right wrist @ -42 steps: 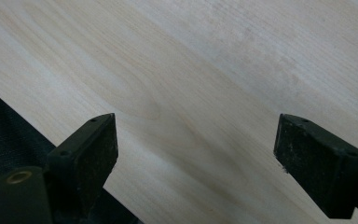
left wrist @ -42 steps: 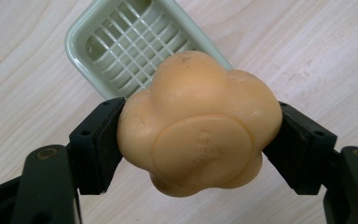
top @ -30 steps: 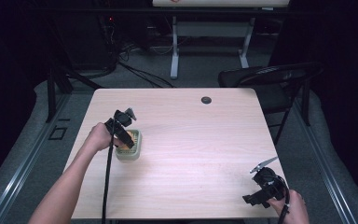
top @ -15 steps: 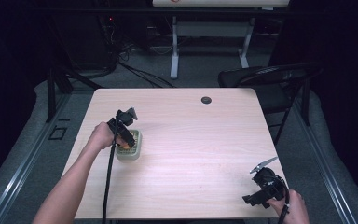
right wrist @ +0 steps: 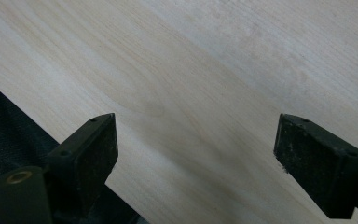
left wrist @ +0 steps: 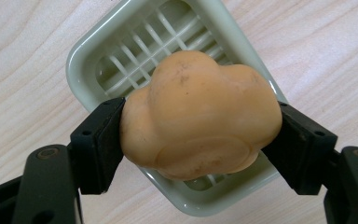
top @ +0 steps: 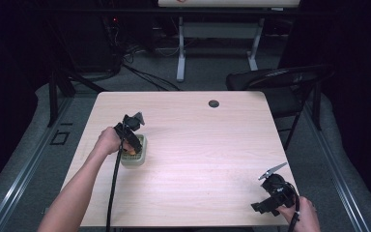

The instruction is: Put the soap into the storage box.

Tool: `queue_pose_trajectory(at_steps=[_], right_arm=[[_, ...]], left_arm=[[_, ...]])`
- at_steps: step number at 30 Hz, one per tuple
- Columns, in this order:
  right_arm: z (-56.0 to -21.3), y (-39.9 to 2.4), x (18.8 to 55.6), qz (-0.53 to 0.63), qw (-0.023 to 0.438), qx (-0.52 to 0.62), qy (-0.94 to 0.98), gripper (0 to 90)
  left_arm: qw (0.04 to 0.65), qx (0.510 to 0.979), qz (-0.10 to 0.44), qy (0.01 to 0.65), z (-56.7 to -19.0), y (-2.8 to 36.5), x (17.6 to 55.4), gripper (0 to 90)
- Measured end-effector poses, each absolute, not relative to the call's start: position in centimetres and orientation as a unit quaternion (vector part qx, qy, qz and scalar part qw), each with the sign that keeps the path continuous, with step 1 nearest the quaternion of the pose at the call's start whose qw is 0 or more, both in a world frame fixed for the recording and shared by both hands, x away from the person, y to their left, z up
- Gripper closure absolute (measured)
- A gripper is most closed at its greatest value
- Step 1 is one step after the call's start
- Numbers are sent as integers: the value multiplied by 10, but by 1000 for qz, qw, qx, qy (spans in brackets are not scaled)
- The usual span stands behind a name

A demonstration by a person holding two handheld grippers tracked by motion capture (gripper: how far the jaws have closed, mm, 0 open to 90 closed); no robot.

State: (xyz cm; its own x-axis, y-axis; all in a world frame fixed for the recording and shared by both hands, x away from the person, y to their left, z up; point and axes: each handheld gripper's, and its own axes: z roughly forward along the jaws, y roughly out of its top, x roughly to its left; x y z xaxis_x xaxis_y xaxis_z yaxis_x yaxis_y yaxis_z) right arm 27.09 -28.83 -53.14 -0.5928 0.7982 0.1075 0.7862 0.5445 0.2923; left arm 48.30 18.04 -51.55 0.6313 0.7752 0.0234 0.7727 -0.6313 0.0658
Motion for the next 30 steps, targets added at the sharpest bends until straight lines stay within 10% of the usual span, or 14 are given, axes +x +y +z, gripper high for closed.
queue_pose_trajectory(at_steps=[30], right_arm=[[-533, -287, 271, 156, 14, 452, 878, 131]], left_arm=[[36, 898, 33, 437, -518, 180, 488, 227]])
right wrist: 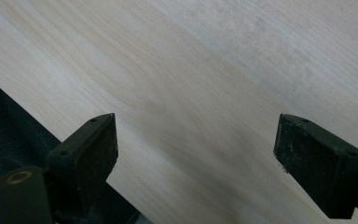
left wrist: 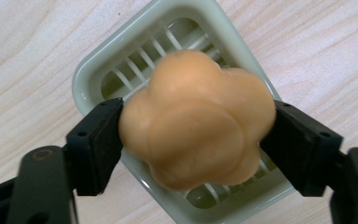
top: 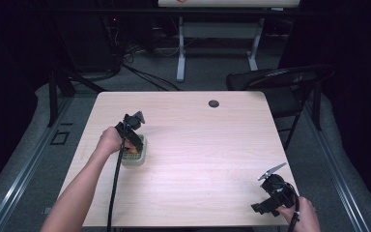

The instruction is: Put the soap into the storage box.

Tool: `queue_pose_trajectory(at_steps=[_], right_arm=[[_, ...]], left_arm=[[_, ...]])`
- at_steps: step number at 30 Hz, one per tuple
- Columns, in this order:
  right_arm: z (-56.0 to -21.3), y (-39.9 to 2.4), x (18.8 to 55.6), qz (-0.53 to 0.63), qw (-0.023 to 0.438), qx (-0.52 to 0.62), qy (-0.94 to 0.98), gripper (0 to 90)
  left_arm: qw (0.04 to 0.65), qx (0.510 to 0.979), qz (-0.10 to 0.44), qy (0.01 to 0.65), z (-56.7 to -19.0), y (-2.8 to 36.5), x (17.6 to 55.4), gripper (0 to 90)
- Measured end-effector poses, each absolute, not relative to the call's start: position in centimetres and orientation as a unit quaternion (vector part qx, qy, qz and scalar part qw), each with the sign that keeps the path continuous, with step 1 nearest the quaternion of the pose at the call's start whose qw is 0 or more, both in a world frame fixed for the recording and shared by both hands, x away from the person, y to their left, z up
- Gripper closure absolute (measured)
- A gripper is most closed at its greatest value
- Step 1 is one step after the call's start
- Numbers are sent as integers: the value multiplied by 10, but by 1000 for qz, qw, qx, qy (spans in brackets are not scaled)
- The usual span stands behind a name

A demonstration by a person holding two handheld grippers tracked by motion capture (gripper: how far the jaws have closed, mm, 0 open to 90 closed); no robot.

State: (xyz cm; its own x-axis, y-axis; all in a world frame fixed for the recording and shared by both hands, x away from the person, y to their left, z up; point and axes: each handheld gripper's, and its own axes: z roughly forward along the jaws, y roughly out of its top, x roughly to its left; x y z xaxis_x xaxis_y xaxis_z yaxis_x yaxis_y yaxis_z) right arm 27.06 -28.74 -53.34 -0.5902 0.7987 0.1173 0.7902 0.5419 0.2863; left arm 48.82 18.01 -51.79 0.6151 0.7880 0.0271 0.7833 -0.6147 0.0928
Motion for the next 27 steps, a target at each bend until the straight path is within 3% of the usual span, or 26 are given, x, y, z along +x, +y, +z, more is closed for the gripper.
queue_pose_trajectory(at_steps=[27], right_arm=[[-533, -288, 271, 154, 12, 452, 878, 131]], left_arm=[[97, 896, 60, 430, -485, 192, 463, 36]])
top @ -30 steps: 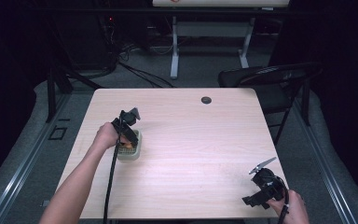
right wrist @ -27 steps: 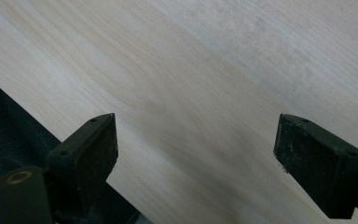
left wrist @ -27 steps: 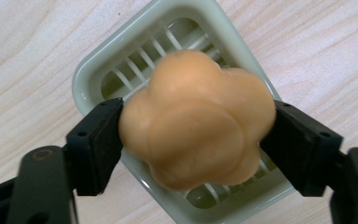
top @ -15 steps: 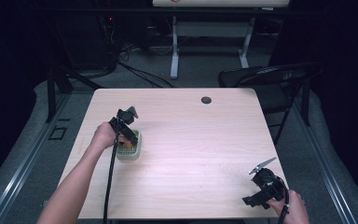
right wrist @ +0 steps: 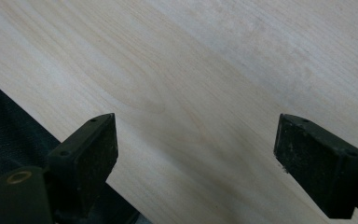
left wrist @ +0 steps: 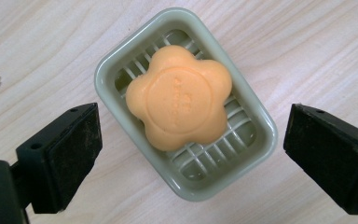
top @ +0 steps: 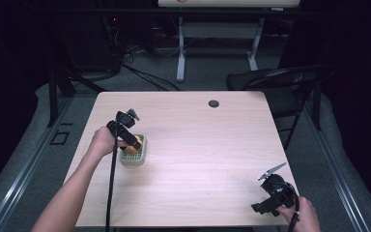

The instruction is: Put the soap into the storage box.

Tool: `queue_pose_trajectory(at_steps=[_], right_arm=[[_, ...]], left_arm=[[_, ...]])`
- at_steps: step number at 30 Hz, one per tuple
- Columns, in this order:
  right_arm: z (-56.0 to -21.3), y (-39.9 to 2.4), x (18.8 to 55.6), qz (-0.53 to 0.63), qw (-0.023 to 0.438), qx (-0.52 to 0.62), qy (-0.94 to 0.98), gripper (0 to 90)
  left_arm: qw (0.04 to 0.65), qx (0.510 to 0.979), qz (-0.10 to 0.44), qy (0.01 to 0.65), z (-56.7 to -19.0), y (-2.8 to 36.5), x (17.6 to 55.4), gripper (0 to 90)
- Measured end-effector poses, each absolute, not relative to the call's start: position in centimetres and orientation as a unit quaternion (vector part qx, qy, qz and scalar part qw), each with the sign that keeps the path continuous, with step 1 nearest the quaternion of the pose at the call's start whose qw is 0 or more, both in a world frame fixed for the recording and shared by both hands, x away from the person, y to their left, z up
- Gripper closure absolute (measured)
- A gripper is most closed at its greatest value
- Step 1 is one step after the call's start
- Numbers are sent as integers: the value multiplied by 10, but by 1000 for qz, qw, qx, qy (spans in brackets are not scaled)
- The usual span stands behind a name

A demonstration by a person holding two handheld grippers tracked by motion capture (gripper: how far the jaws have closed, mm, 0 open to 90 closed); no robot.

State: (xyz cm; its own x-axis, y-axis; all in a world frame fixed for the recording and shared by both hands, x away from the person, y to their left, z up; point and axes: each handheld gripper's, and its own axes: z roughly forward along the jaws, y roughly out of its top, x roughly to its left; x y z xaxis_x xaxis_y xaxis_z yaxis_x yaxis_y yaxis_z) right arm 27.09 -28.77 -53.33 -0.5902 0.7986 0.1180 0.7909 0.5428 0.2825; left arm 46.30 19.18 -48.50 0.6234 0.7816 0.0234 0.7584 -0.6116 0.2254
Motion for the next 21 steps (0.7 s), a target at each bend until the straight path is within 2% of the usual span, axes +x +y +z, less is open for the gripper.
queue_pose_trajectory(at_steps=[21], right_arm=[[-532, -287, 270, 147, 27, 448, 882, 130]], left_arm=[[142, 900, 70, 405, -461, 204, 391, 2]])
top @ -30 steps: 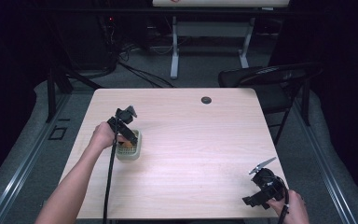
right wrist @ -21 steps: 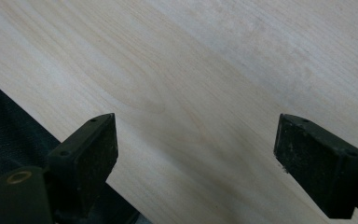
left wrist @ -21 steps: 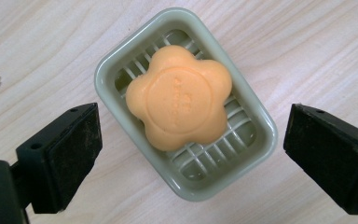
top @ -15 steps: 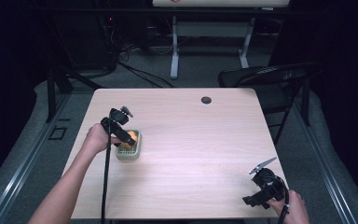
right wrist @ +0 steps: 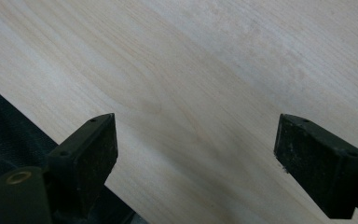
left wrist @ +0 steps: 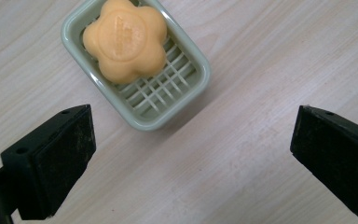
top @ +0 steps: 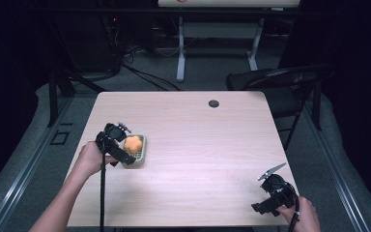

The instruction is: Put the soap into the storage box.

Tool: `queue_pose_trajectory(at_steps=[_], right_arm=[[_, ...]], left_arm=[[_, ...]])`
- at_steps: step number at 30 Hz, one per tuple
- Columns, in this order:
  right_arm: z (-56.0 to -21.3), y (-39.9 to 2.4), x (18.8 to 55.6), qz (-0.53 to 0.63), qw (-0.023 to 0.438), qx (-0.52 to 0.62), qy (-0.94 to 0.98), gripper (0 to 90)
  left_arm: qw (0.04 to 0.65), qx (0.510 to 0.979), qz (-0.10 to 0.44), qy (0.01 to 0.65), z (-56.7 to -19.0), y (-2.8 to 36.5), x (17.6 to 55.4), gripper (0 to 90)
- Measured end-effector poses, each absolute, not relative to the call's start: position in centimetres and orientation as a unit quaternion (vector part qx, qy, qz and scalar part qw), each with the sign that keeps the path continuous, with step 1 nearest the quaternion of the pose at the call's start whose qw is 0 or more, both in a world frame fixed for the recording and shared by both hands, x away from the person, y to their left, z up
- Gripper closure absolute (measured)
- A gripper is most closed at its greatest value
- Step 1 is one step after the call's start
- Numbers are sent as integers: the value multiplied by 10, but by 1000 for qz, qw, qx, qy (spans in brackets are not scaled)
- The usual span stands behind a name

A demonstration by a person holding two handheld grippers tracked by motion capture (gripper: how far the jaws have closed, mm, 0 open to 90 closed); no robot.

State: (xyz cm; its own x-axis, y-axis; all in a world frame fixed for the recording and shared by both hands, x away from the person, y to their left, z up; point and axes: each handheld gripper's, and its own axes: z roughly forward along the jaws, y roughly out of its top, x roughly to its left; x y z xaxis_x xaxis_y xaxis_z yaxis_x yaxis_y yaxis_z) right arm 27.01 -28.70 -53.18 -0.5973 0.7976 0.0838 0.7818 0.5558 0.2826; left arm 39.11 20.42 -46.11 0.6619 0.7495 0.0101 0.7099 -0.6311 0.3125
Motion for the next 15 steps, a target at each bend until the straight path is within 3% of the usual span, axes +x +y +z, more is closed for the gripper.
queue_pose_trajectory(at_steps=[15], right_arm=[[-532, -286, 269, 145, 26, 448, 882, 130]], left_arm=[[164, 893, 67, 413, -472, 218, 348, 2]])
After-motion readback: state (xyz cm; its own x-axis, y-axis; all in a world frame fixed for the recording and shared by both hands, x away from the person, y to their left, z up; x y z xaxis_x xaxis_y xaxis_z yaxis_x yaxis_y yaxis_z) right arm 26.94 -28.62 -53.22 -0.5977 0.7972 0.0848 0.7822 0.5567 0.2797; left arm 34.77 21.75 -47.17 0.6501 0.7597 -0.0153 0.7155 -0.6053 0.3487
